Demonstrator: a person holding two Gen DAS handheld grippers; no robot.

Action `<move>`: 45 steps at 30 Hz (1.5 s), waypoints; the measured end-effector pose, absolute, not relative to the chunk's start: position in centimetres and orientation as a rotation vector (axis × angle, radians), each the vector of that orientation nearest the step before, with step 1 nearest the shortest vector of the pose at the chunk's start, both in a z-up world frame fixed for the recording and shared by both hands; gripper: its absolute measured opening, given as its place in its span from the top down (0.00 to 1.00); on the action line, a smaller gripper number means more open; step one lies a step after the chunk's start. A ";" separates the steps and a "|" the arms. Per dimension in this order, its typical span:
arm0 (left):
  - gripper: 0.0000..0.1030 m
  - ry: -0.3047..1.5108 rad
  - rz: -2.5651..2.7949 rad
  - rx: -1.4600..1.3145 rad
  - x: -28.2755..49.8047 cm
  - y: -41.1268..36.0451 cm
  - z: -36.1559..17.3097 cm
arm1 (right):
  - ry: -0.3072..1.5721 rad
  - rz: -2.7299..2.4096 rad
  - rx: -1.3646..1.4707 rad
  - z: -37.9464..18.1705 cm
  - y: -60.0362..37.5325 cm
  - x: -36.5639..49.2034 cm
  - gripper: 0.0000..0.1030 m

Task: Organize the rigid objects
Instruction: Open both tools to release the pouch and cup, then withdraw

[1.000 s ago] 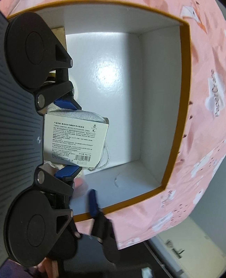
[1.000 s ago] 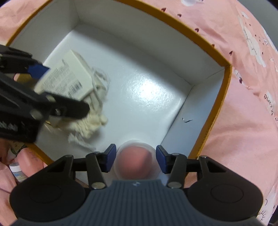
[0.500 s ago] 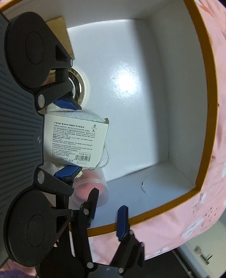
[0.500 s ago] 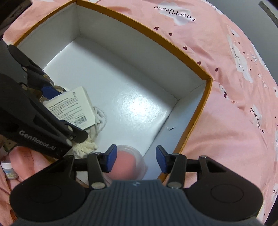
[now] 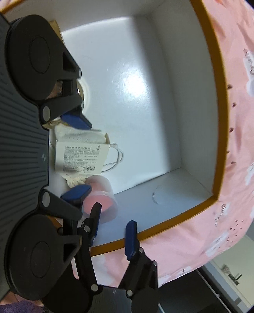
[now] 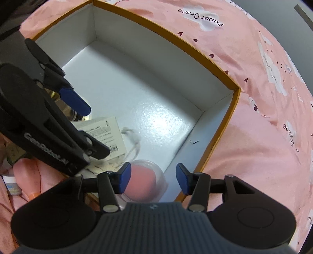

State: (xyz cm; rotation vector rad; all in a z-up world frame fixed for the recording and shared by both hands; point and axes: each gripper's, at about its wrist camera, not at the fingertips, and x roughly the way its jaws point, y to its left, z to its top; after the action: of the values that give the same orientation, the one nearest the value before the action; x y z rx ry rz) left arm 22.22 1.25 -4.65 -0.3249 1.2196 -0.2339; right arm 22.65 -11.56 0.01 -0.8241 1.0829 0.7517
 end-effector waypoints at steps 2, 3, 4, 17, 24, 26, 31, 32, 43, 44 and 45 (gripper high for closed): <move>0.44 1.197 -0.221 -0.334 21.5 1.8 -4.1 | 1.082 0.755 -0.801 0.1 -11.4 22.8 0.51; 0.48 1.195 -0.215 -0.346 21.2 2.1 -4.0 | 1.087 0.762 -0.784 0.1 -11.4 22.9 0.52; 0.53 1.196 -0.209 -0.357 20.8 2.5 -3.9 | 1.095 0.770 -0.763 0.2 -11.3 23.0 0.53; 0.78 1.252 -0.219 -0.457 20.7 3.5 -7.3 | 1.155 0.799 -0.679 -1.8 -10.1 24.4 0.56; 0.78 1.273 -0.212 -0.435 20.3 3.1 -7.2 | 1.165 0.792 -0.670 -2.4 -10.1 24.8 0.56; 0.79 1.277 -0.206 -0.365 20.2 2.2 -7.2 | 1.167 0.790 -0.661 -2.4 -10.1 24.5 0.56; 0.78 1.246 -0.180 -0.367 19.7 2.2 -6.6 | 1.156 0.784 -0.666 -2.1 -10.2 24.1 0.58; 0.78 1.225 -0.169 -0.367 19.2 2.2 -6.2 | 1.159 0.786 -0.655 -1.9 -10.4 24.0 0.58; 0.69 0.897 -0.090 -0.226 11.7 1.1 -0.1 | 1.048 0.743 -0.526 1.0 -12.3 20.3 0.51; 0.68 0.879 -0.075 -0.203 11.0 0.9 0.2 | 1.037 0.737 -0.493 1.3 -12.6 19.8 0.50; 0.65 0.865 -0.067 -0.187 10.3 0.9 0.4 | 1.028 0.731 -0.472 1.6 -12.9 19.4 0.50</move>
State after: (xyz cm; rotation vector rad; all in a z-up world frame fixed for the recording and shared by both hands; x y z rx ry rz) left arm 10.28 0.91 0.42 -0.1869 0.8653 -0.0668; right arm 19.37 -12.86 1.57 -0.4715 1.0283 0.7312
